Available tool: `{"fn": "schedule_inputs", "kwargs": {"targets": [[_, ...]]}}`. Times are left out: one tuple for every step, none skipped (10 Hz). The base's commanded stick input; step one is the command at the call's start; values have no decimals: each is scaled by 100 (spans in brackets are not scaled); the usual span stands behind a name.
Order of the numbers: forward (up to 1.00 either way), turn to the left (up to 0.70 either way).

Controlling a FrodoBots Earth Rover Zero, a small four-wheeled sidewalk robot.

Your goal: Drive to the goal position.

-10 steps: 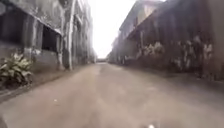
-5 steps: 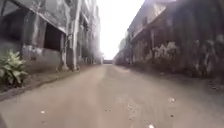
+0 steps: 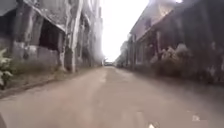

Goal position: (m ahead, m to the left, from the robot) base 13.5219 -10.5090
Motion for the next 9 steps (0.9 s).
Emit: {"fn": "schedule_inputs", "kwargs": {"targets": [[100, 0], [100, 0], [100, 0], [100, 0], [100, 11], [100, 0], [100, 0], [100, 0], [100, 0]]}}
